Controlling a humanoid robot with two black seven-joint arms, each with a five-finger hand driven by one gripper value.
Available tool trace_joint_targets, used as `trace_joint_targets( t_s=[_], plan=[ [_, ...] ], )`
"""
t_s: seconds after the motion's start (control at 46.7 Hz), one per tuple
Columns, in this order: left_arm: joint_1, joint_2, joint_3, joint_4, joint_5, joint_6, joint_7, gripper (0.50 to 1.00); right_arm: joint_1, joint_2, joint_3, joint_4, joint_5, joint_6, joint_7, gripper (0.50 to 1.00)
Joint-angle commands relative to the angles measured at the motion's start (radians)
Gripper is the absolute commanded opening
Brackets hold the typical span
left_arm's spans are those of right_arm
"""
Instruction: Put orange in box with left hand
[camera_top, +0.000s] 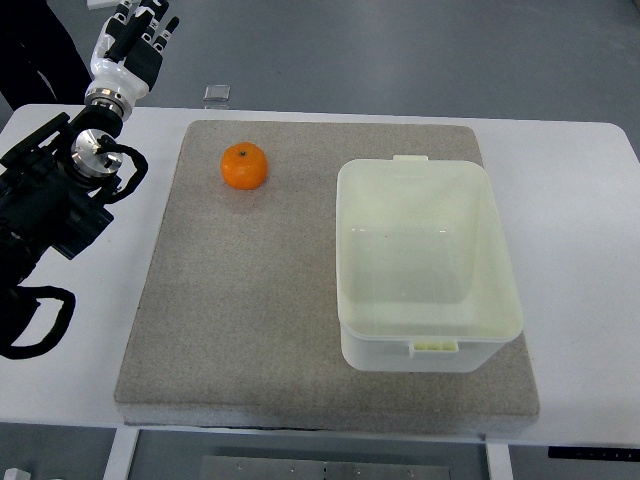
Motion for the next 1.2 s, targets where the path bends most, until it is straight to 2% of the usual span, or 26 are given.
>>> trace_joint_targets(
  t_s=[0.0,0.407,0.556,1.177],
  plan=[
    [-0.001,0.0,-0.001,0.0,-0.003,0.0,-0.001,0.996,0.0,0.0,0.0,0.0,0.0,0.0,0.0,0.932],
    [-0.003,-0.002,-0.023,-0.005,-0.006,0.01,0.001,0.996,0.0,0.0,0.0,-0.002,0.0,0.0,0.0,0.932],
    [-0.003,-0.002,-0.023,-0.005,0.0,0.043,0.001,0.996,0.0,0.0,0.0,0.0,0.0,0.0,0.0,0.932],
    [-0.003,0.005,-0.021,-0.006,0.006,0.043,0.001,0.996,0.0,0.0,0.0,0.0,0.0,0.0,0.0,0.932]
  ],
)
